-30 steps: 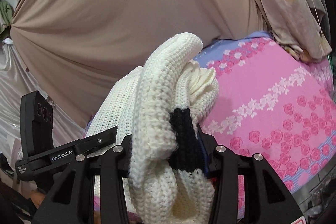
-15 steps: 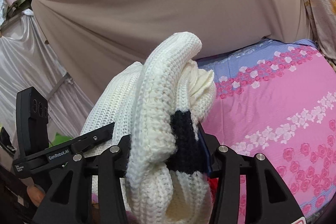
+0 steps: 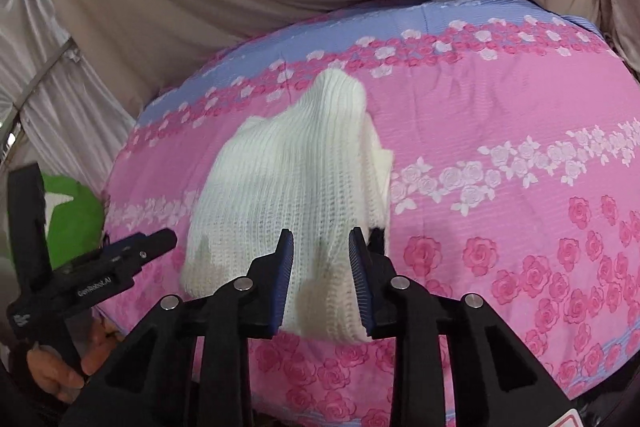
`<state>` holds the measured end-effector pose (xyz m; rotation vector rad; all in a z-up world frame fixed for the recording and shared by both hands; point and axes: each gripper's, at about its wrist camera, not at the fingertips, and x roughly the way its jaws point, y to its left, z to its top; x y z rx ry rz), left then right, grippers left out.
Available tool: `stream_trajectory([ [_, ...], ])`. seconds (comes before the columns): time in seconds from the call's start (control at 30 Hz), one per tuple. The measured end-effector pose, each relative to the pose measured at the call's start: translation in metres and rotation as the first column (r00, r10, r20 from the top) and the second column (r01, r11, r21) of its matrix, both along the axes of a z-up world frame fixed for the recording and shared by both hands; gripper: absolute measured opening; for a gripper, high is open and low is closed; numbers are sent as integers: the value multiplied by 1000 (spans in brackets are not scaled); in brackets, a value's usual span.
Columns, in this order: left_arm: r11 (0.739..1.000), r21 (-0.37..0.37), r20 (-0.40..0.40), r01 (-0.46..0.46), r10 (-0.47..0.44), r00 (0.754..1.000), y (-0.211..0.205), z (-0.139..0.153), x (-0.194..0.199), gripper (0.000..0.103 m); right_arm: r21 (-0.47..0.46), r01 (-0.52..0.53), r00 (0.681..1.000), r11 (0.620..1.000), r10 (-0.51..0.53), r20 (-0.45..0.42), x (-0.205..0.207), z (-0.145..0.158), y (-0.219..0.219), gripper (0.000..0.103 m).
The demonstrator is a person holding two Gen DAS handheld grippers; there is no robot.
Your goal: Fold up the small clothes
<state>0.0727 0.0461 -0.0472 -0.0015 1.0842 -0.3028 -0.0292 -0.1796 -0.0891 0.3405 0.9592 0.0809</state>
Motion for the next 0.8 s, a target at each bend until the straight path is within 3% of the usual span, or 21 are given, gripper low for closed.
stream_trajectory([
  [0.13,995,103,-43,15,-11,999,-21,-21,2,76,-125,-20,990,992,2,-138,16,-52,9,10],
  [0.17,992,124,-56,14,-7,998,-23,-30,3,76,-159,-6,986,987,-20,-164,17,-59,6,16],
  [0.23,989,147,-89,4,9,996,-19,-38,2,75,-87,31,987,996,-44,-154,9,-47,-8,19],
  [0.3,993,121,-85,-9,19,996,-10,-37,-1,76,-30,41,990,999,-45,-133,0,-35,-16,48],
  [0.37,992,125,-107,-2,15,994,-6,-43,-2,76,33,18,987,999,-13,-158,-3,-41,-18,50],
  [0.43,991,132,-140,6,12,990,-5,-53,-3,76,99,8,975,995,14,-223,1,-62,-16,46],
  [0.5,991,134,-165,6,16,986,-3,-61,-6,76,82,6,970,997,14,-243,7,-76,-12,14],
  [0.57,990,144,-169,2,22,985,-2,-64,-7,77,49,27,976,998,-16,-219,11,-66,-12,9],
  [0.7,986,166,-151,21,4,989,-7,-61,-9,77,-151,20,999,988,-25,-33,5,-8,-4,8],
  [0.77,983,178,-153,34,-6,988,-11,-64,-10,77,-171,-5,994,985,-14,-109,15,-31,-5,8],
  [0.8,981,189,-160,36,-6,987,-13,-67,-9,77,-147,-42,974,988,7,-226,22,-63,-5,8],
])
